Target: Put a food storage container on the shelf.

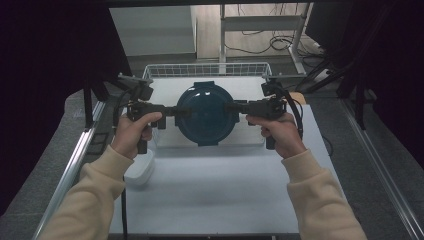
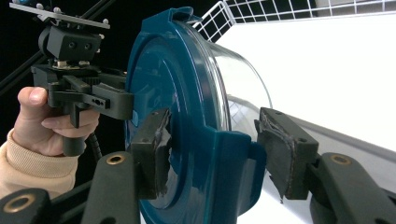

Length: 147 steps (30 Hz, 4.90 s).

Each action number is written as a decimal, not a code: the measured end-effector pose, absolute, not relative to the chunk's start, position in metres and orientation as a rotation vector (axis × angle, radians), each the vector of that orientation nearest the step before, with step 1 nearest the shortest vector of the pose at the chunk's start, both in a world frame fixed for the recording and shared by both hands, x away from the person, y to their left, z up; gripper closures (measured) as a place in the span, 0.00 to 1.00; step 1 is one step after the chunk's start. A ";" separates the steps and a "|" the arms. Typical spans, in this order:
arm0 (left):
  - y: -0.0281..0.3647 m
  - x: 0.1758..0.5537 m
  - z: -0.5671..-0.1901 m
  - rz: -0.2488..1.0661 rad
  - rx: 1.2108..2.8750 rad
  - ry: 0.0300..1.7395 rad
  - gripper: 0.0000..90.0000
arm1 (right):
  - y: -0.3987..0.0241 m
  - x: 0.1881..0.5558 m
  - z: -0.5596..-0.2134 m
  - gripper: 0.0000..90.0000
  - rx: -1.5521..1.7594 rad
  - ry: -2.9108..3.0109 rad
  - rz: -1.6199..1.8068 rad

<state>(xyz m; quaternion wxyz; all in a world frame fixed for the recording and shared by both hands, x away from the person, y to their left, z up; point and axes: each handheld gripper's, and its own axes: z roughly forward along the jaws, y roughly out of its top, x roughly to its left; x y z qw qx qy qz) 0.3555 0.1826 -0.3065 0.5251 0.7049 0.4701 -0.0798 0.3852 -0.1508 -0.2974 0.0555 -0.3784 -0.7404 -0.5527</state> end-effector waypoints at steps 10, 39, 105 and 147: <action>0.188 0.371 -0.303 -0.223 1.665 1.123 0.46 | -0.147 0.397 -0.287 0.51 -1.163 -2.250 -1.677; 0.192 0.423 -0.279 -0.232 1.648 1.143 0.46 | -0.143 0.450 -0.264 0.51 -1.176 -2.233 -1.645; 0.196 0.384 -0.319 0.043 1.661 1.138 0.22 | -0.158 0.432 -0.287 0.24 -1.320 -2.450 -1.670; 0.206 0.245 -0.469 0.155 1.981 1.183 0.29 | -0.186 0.296 -0.469 0.23 -1.152 -2.710 -1.292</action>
